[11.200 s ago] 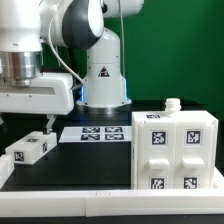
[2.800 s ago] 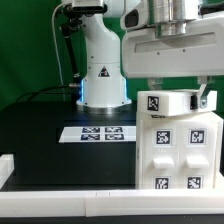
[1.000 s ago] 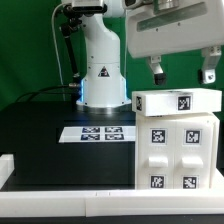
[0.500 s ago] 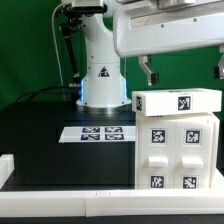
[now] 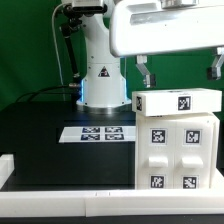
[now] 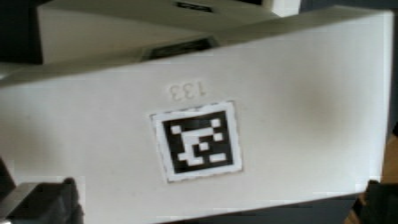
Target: Assemble cabinet
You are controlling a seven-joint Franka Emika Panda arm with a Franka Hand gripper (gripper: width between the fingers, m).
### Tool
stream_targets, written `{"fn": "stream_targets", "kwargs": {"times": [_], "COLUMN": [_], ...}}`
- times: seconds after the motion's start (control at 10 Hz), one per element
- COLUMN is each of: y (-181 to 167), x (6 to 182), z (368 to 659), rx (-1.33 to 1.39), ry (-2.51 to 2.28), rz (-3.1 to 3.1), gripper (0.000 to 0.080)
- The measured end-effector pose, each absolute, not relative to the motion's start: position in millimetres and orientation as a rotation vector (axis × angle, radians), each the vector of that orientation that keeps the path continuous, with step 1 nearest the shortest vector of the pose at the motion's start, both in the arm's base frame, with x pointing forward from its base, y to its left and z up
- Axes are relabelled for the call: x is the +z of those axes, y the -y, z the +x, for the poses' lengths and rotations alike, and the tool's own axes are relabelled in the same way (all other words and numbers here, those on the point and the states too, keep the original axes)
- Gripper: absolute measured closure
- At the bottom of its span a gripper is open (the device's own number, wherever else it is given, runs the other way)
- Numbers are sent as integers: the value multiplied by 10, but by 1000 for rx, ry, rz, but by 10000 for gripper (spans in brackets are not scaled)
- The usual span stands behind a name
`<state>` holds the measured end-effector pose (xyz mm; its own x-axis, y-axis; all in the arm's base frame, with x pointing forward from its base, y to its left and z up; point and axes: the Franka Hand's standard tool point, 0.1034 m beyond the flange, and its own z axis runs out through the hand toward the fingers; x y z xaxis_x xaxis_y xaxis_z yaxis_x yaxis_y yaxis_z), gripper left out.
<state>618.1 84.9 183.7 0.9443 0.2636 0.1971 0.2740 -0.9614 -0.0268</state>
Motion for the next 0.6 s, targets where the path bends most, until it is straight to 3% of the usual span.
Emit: {"fn": "stream_targets", "kwargs": {"times": [0.2, 0.6], "y": [-853, -808], "x": [1809, 1806], "z": [6158, 6162], "rx": [-282, -274], "ry": [842, 1223], "rz": [-3009, -2922], "gripper": [2, 2]}}
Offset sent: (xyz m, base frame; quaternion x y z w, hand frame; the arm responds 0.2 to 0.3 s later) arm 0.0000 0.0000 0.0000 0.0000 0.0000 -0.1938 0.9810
